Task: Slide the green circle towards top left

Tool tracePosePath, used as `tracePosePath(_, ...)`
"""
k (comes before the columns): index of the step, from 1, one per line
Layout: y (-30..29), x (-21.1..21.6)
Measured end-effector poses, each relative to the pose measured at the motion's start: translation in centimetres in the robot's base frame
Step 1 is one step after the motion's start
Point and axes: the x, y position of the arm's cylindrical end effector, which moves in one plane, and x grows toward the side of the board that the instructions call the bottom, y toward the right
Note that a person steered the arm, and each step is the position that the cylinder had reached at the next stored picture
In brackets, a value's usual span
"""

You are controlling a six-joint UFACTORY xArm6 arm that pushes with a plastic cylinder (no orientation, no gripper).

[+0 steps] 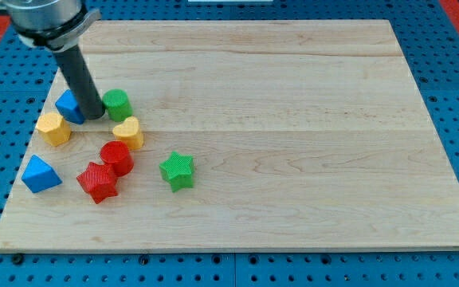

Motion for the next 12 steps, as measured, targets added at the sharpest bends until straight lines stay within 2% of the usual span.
tracePosePath(2,10.9,0.3)
tracePosePath(3,12.0,-5.1)
tracePosePath(4,9.1,-9.9)
tracePosePath(6,17.4,-11.1)
tracePosePath(7,16.6,-13.4)
tracePosePath(8,11.0,-16.4)
tracePosePath(12,9.9,-18.8)
